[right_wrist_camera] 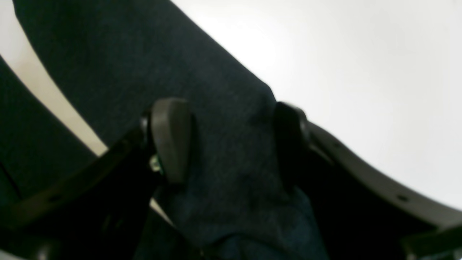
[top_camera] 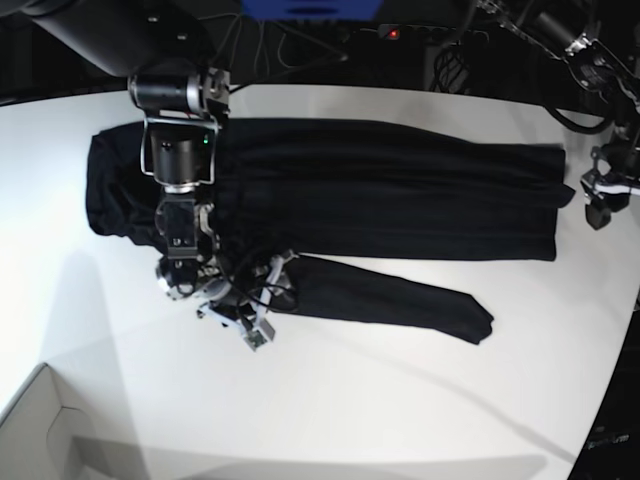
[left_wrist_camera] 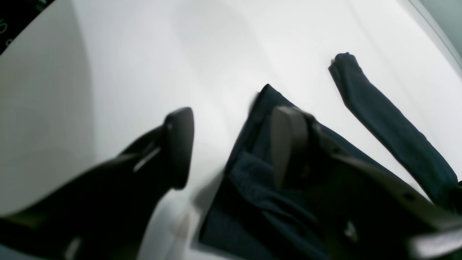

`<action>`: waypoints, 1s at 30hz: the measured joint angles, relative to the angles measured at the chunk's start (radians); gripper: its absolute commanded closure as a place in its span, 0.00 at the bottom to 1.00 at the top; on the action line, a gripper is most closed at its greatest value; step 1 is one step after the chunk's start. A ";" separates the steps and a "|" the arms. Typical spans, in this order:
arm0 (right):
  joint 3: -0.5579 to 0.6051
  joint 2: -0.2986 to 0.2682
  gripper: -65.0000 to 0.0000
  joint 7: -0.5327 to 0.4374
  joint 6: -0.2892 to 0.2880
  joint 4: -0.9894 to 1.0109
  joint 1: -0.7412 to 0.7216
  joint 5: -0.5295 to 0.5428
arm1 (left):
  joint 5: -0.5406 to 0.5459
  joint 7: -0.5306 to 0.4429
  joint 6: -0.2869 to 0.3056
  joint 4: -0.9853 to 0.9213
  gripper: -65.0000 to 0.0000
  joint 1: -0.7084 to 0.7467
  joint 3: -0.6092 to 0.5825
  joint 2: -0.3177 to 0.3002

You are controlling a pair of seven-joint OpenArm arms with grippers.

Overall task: Layout the t-shirt on the table in an organized manner, then fold the t-shirt properly
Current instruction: 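Grasp the loose sleeve with the right gripper and lift it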

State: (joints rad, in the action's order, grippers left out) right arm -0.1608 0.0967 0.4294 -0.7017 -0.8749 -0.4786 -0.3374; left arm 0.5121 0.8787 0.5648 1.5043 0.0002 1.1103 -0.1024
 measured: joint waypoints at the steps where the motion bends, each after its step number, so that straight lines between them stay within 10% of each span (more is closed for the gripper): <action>1: 0.000 0.000 0.43 -0.011 0.000 0.001 0.000 0.000 | 0.000 0.000 0.000 0.000 0.49 0.006 0.000 0.000; 6: 0.000 -0.005 0.45 -0.023 0.000 0.003 0.003 0.000 | 0.000 0.000 0.000 0.000 0.49 0.019 0.001 0.000; 16: 0.003 -0.005 1.00 -0.019 0.000 0.003 0.003 -0.007 | 0.000 0.000 0.000 0.000 0.49 0.019 0.001 0.001; 30: 0.018 0.062 1.00 0.169 0.003 -0.490 0.150 -0.002 | 0.000 0.000 0.000 0.000 0.49 0.014 -0.005 0.001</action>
State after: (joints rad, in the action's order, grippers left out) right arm -0.1429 0.1589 0.5987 -0.6983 -1.3651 -0.3286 -0.3393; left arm 0.5125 0.8787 0.5648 1.5043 0.0139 1.1053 -0.1017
